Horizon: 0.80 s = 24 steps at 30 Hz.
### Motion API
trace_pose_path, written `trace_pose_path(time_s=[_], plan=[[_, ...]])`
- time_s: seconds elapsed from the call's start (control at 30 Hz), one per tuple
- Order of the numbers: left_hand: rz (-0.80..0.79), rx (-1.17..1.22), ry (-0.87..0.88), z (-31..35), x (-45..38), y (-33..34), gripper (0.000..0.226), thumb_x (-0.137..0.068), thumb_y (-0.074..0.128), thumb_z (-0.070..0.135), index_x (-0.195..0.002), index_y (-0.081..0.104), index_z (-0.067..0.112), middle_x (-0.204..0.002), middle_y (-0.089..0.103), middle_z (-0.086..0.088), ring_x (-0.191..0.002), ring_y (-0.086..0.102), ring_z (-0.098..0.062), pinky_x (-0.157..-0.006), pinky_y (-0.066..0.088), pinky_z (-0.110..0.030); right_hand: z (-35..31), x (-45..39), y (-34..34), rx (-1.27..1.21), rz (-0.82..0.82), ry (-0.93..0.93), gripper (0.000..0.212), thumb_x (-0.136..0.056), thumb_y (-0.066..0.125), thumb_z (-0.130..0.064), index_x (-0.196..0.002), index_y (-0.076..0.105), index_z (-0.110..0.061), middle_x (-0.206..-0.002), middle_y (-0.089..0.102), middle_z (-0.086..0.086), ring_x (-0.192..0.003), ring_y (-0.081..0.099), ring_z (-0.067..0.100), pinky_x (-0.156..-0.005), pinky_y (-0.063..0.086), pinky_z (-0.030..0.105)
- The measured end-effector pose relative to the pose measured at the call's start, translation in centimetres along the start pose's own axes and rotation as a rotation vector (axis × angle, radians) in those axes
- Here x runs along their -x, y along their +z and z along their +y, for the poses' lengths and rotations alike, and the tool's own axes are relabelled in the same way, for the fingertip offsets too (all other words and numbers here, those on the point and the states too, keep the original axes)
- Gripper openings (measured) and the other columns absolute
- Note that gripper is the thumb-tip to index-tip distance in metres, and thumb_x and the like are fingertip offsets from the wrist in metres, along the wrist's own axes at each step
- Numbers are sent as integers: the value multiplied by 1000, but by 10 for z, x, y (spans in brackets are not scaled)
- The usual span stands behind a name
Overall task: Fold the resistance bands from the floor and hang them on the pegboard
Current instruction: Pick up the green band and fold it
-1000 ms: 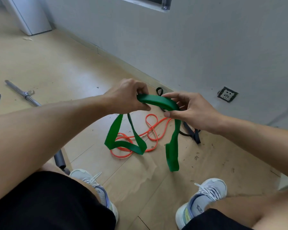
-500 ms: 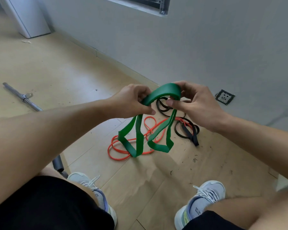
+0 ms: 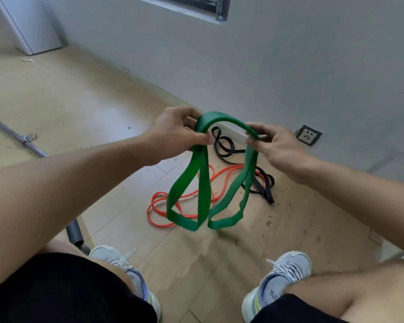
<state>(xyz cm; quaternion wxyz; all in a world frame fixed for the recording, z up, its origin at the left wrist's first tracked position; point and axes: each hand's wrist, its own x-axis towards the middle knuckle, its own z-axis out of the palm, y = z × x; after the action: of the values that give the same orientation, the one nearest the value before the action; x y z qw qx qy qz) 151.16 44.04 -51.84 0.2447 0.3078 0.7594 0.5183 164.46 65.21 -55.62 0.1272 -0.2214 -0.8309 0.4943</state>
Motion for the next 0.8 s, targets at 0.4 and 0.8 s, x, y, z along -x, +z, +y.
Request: trace_pose_path(time_s=[0.4,0.8], plan=[[103,354,-183,14,3,23,36,-80,79,-5,-112,63,-6,-106,72,-23,-87,77,-29,-75,64,-37,27,0,23,339,-588,187,63,-84,67,14,-128,67,-30,-135,66,-9,-121,62,11,-98,56,32],[384,529,-272,-9,-17,-9,42,-85,77,2,-122,56,-4,-106,70,-23,-82,77,-31,-73,65,-38,59,1,17,511,-814,180,29,-85,85,-22,-113,78,-19,-108,79,-7,-102,74,13,-94,56,28]])
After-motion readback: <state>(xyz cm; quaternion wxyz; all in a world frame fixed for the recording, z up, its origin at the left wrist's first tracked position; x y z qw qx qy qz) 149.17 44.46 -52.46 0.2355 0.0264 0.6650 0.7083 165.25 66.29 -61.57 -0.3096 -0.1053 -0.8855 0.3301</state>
